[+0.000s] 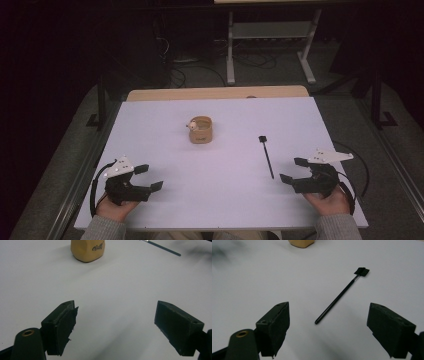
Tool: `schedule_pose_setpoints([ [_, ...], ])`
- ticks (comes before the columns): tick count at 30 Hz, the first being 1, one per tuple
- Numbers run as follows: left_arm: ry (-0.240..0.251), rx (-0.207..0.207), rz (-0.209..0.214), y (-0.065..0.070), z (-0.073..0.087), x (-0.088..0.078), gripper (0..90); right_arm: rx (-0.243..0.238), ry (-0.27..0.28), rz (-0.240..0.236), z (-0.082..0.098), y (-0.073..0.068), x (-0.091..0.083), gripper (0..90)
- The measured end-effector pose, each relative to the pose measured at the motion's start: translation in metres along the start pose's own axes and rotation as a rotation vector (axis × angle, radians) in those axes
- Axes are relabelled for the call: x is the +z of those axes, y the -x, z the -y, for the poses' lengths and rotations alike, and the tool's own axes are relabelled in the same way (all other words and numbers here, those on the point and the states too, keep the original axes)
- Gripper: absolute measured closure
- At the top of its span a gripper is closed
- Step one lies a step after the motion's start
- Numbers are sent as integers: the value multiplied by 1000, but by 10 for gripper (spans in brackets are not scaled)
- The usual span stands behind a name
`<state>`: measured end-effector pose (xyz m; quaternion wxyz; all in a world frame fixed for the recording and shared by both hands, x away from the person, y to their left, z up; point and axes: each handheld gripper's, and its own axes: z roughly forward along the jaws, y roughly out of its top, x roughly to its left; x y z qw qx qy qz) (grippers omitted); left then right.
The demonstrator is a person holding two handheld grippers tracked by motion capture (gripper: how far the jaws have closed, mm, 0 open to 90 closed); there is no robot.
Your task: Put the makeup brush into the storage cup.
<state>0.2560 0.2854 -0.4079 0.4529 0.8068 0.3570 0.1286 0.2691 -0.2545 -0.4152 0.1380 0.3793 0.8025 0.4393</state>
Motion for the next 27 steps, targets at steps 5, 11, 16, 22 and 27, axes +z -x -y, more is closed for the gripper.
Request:
schedule_pose_setpoints([
  [5,7,3,1,1,0,0,167,8,-7,5,0,-1,0,170],
  [11,2,5,3,3,-1,1,167,31,-11,5,-4,1,-4,176],
  [16,5,4,0,3,0,1,168,39,-2,23,-13,3,-5,170],
  [22,3,11,3,4,-1,2,168,37,-26,24,-28,5,3,169],
  [27,4,6,4,4,-1,1,167,40,-54,29,-39,7,6,147],
])
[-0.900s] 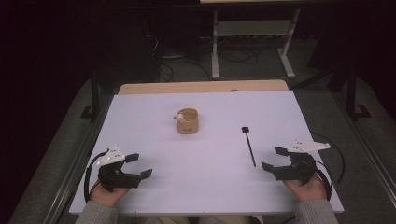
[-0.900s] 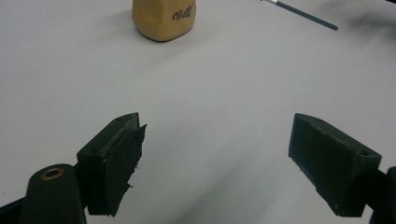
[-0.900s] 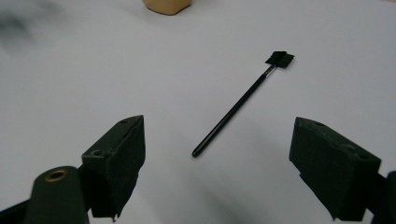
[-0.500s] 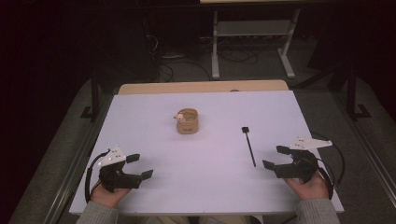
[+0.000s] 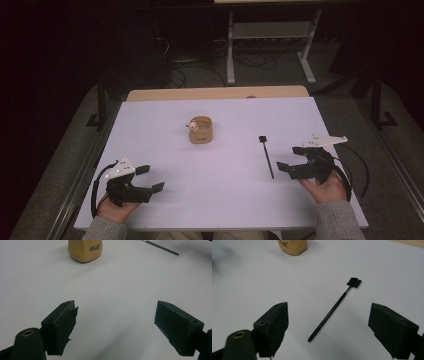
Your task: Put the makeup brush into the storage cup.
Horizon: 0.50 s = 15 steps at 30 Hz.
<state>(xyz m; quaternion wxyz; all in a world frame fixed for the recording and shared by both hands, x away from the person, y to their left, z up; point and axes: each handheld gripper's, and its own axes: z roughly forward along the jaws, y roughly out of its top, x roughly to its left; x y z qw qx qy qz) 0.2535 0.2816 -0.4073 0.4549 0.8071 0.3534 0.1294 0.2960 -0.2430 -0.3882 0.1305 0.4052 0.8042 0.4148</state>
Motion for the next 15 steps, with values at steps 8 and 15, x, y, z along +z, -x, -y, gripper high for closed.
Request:
schedule_pose_setpoints([
  [8,0,4,2,0,0,0,168,24,-6,-31,-20,7,3,152],
  [15,3,-1,5,-1,-1,1,168,39,-57,-49,-38,13,20,179],
])
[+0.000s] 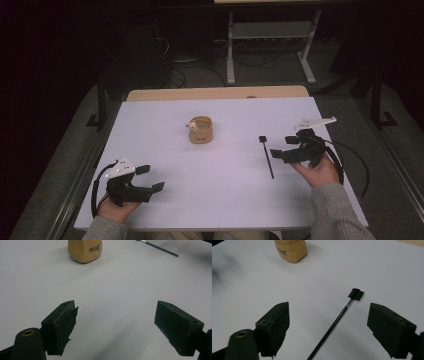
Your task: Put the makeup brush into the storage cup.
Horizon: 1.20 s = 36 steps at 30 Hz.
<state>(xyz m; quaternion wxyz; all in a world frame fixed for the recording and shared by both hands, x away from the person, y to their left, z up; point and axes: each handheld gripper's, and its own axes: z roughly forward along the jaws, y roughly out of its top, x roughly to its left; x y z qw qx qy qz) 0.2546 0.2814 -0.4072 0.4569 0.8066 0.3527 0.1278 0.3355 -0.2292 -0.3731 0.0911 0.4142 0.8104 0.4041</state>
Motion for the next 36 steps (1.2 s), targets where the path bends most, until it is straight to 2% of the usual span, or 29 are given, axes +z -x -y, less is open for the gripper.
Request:
schedule_pose_setpoints([
  [1,-1,0,-1,0,0,0,168,-1,-32,-3,-8,-1,4,188],
  [7,0,1,-8,0,0,1,168,-36,-87,1,-29,-4,14,210],
  [12,0,-4,-4,-1,1,1,169,-37,-143,8,-50,-4,29,240],
  [17,2,-3,-3,-3,0,0,169,-25,-175,17,-59,0,39,282],
  [19,2,-10,-4,-3,0,0,170,2,-200,30,-59,3,45,301],
  [20,1,-11,-4,-3,0,0,170,30,-234,39,-58,9,52,328],
  [21,2,-9,-3,-3,0,0,170,30,-234,39,-58,9,52,328],
  [25,4,-8,2,-3,0,1,179,71,-308,57,-55,16,66,393],
  [29,0,-5,4,-2,0,1,182,86,-345,63,-53,17,76,435],
  [32,1,-3,3,-2,0,1,182,74,-362,69,-51,17,81,472],
  [36,4,-5,1,-2,0,1,184,84,-402,81,-47,18,88,519],
])
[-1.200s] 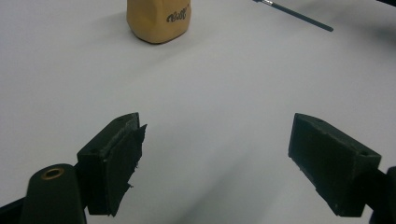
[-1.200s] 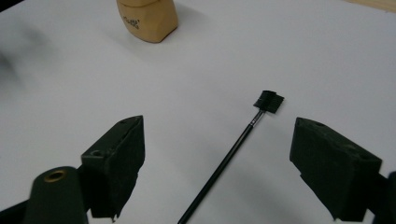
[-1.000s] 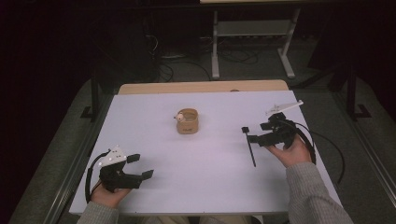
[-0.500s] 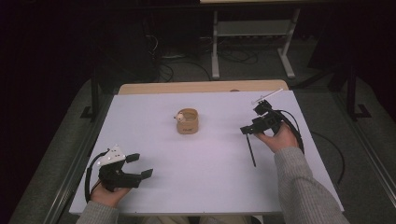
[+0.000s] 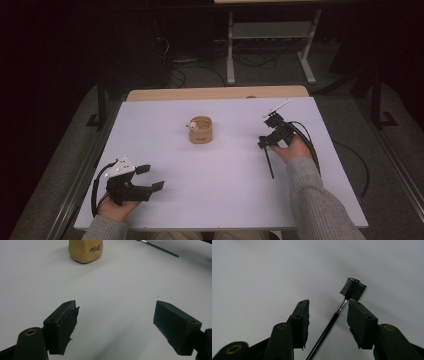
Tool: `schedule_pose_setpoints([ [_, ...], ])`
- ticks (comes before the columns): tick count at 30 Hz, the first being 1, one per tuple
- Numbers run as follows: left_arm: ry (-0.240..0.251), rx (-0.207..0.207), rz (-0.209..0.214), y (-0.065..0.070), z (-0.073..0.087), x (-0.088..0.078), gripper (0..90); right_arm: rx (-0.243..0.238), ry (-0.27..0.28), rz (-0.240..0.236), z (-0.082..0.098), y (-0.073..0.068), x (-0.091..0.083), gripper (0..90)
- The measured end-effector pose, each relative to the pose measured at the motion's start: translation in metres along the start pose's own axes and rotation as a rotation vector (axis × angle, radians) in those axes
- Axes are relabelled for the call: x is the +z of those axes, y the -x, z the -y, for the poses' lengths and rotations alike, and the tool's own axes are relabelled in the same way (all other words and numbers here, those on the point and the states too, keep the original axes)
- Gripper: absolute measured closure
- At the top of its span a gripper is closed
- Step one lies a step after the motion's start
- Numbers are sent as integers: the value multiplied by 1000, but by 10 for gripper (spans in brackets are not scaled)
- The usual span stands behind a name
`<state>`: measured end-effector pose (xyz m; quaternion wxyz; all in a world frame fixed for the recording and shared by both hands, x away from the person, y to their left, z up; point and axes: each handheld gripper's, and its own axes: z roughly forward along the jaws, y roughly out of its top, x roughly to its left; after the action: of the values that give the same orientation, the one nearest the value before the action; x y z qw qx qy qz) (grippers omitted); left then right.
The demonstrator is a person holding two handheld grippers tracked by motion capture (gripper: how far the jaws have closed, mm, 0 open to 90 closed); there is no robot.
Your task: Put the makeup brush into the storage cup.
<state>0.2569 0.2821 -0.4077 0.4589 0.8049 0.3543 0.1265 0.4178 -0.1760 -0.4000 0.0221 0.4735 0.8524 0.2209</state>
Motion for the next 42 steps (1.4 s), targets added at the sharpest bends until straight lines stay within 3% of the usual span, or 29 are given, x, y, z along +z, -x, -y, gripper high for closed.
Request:
schedule_pose_setpoints([
  [9,-3,-2,4,0,0,2,186,-4,-49,0,2,3,9,620],
  [27,-3,7,9,1,-1,1,190,-10,-110,72,0,-2,23,752],
  [32,3,6,8,2,-2,1,190,-21,-117,114,-1,-9,23,765],
  [38,4,10,9,2,-2,2,190,44,-128,131,-3,-10,24,780],
  [42,2,9,10,2,-2,2,190,47,-145,146,-6,-12,25,781],
])
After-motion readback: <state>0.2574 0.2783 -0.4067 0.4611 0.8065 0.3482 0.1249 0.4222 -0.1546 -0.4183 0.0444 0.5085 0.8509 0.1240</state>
